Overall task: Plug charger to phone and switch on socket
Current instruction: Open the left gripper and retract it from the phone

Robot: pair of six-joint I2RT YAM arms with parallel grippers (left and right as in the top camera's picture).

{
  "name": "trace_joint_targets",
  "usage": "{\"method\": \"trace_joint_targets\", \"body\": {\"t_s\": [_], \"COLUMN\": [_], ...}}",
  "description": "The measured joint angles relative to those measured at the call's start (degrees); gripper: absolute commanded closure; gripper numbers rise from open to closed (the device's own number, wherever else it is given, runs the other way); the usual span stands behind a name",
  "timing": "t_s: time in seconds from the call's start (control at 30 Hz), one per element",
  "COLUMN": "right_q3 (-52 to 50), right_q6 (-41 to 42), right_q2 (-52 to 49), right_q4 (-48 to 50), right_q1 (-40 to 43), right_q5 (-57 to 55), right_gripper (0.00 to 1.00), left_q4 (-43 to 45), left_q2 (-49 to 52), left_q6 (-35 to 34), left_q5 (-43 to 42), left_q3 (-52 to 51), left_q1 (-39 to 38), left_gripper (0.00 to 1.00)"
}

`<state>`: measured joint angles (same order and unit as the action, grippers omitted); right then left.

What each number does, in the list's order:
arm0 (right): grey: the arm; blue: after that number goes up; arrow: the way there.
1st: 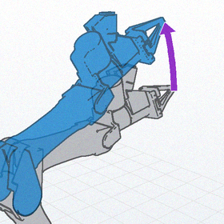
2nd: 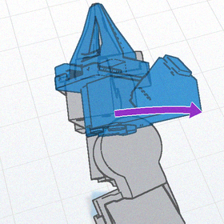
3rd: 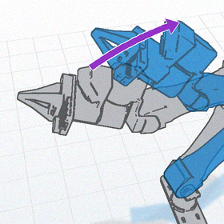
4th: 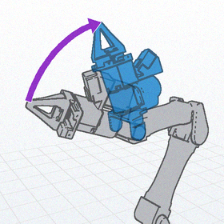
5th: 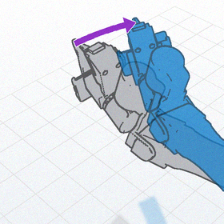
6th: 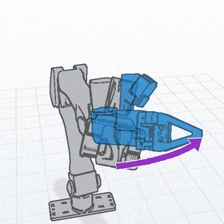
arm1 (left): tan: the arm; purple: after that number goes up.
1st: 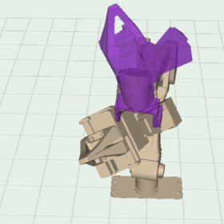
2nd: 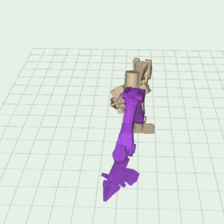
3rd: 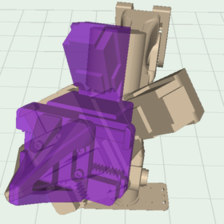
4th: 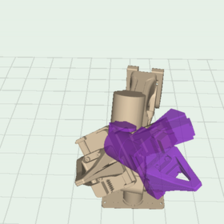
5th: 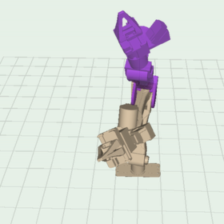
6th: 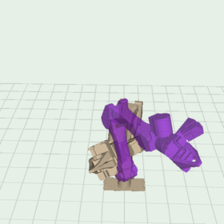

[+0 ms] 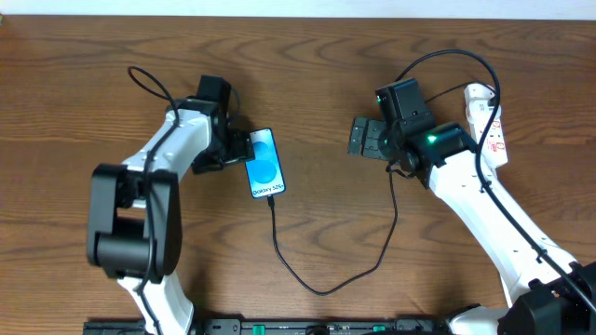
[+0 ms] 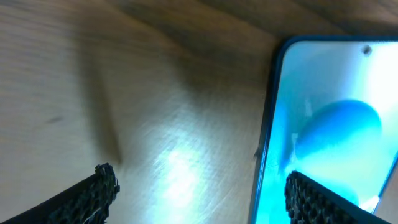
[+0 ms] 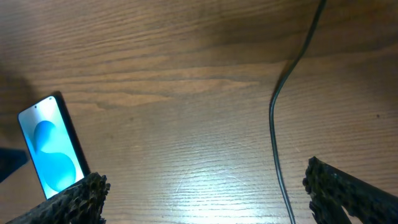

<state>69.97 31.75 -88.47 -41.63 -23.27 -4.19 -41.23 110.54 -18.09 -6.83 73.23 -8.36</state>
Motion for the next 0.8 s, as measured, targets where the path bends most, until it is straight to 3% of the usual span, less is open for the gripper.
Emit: {"method": "trace_joint_targets", "body": {"t_s": [0.27,0.5,0.8], "right_q3": [0.0,-0.1,-0.1], "right_q6": [0.0,0.0,0.0], "right_q2": [0.0,0.0,0.0], "right_q4": [0.7,0.7,0.8], "right_q1": [0.0,0.0,0.0], "right_q5": [0.0,0.0,0.0], "right_gripper": [0.01,0.01,0.01], "left_q4": [-6.6,-8.1,-8.3], "left_q2": [-20.2,-40.5,-54.4], "left_q6": [9.1,11.3,12.0], "left_q5": [3.3,3.8,3.8], "left_q3": [2.3,2.9,2.9], "left_q1": [-0.1,-0.4,-0.4], "left_gripper": [0.12,0.12,0.12]}}
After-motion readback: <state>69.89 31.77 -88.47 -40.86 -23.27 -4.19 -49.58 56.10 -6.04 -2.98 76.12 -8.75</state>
